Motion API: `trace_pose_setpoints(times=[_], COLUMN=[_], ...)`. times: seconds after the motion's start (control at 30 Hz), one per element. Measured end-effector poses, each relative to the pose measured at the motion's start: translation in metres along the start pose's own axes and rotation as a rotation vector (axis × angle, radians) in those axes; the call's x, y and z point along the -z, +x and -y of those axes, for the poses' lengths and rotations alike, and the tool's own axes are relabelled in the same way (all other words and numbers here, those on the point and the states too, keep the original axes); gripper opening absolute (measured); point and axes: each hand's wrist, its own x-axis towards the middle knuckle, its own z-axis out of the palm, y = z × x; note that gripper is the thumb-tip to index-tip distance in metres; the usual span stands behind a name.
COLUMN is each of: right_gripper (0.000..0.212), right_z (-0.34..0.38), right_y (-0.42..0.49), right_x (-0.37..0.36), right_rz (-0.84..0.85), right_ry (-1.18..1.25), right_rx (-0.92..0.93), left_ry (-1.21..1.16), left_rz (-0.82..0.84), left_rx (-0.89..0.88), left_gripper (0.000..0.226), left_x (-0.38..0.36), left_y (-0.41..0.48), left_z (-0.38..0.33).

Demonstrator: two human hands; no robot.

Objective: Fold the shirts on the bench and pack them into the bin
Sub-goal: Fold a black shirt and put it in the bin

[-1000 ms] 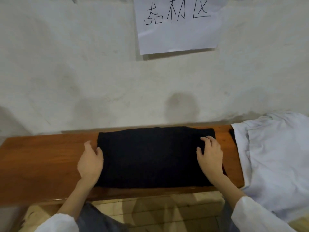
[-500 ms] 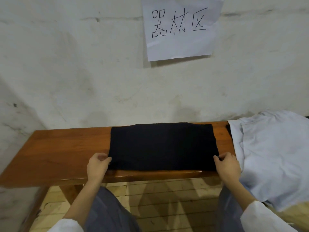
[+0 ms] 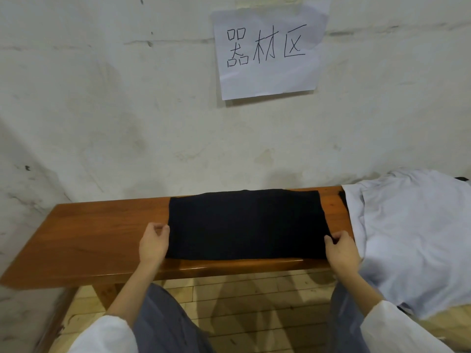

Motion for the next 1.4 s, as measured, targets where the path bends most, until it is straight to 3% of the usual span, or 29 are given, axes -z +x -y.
trace_pose_setpoints(times=[0.07,0.13,0.33,0.6,0.7,0.8,0.87,0.97,1.07,1.2,1.33,1.4], right_gripper=[0.014,0.016,0.015,0.008,0.016,0.026,0.031,0.058,0.074,0.079,0.059,0.054], right_z=[0.003,0.011,0.036,-0.018,-0.023,-0.018,-0.014,-0.023,-0.043,-0.052,-0.037,-0.031], right_y=[-0.007,-0.013,-0.009,-0.018,-0.023,-0.028,-0.031,-0.033,-0.026,-0.011,-0.016,-0.023], right_x=[0.002,0.008,0.036,0.017,0.011,0.004,-0.002,-0.014,-0.014,0.0,0.001,-0.001], right_rz=[-0.045,-0.07,-0.237,-0.032,-0.079,-0.186,-0.088,0.185,0.29,0.17,0.137,0.148], right_ry=[0.11,0.208,0.496,0.189,0.024,-0.114,-0.119,-0.304,-0.453,-0.431,-0.414,-0.375], right_rx=[0.025,0.05,0.038,-0.071,0.087,0.445,0.664,0.85,0.879,0.88,0.911,0.907], left_ry=[0.016,0.002,-0.021,0.512,0.596,0.611,0.586,0.696,0.919,0.946,0.81,0.812], left_rz=[0.067,0.046,-0.288,-0.145,-0.18,-0.194,-0.115,0.2,0.271,0.233,0.23,0.211], left_rx=[0.099,0.076,-0.166,-0.07,-0.12,-0.292,-0.512,-0.723,-0.83,-0.865,-0.773,-0.763], left_gripper=[0.038,0.036,0.021,0.015,0.021,0.036,0.039,0.066,0.075,0.078,0.049,0.049], left_x=[-0.004,-0.006,0.013,-0.002,-0.007,-0.015,-0.025,-0.041,-0.045,-0.037,-0.035,-0.035], left_y=[-0.003,-0.006,-0.016,-0.031,-0.034,-0.033,-0.034,-0.035,-0.033,-0.032,-0.034,-0.035], left_z=[0.009,0.012,0.003,0.06,0.059,0.054,0.053,0.057,0.07,0.07,0.051,0.041])
